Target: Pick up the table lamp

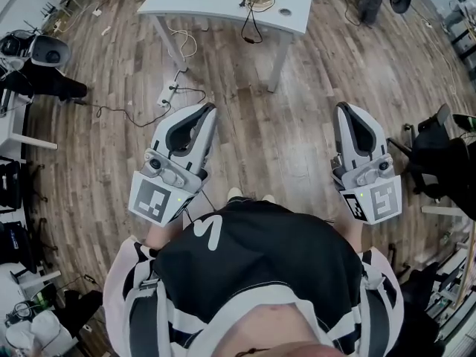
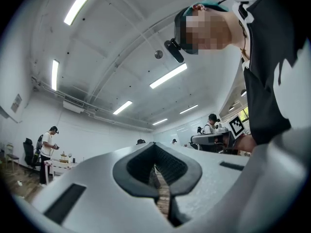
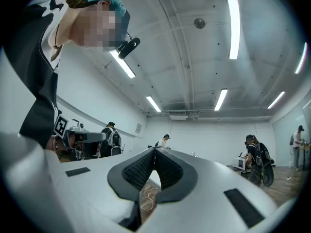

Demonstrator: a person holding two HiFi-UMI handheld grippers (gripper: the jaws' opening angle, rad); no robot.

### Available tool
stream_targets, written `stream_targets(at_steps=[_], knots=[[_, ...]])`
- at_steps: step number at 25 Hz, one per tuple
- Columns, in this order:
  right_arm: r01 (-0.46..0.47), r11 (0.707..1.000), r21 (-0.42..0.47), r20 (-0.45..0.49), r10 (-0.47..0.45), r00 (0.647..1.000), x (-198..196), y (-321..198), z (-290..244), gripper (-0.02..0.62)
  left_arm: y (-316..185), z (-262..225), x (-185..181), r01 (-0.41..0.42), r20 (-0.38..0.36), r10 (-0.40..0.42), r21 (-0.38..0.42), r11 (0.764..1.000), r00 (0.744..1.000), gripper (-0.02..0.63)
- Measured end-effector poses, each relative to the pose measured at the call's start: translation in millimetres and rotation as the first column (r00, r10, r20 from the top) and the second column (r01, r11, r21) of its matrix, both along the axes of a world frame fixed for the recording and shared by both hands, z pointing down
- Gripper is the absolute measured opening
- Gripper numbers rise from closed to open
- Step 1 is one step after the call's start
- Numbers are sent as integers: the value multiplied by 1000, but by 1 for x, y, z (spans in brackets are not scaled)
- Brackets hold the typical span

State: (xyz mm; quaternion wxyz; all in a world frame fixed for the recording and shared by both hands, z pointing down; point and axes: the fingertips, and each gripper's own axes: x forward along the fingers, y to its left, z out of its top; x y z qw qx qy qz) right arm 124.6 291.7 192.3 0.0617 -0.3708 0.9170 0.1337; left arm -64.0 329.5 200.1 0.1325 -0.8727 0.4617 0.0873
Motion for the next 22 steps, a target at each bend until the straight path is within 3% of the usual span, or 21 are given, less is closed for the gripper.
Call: stream_targets(at_steps=[5, 14, 22], knots=[[20, 1000, -12, 34, -19, 999, -20, -1, 0, 18, -1, 3, -20, -8, 3, 8, 2, 1000, 1000, 0], [16, 999, 45, 80, -20, 997, -63, 3, 3, 18, -1, 19, -62, -11, 5, 11, -10, 1000, 1000, 0], [10, 1000, 21, 58, -12, 998, -82, -1, 12, 18, -15, 29, -80, -31, -7, 31, -26, 999, 1000, 0]])
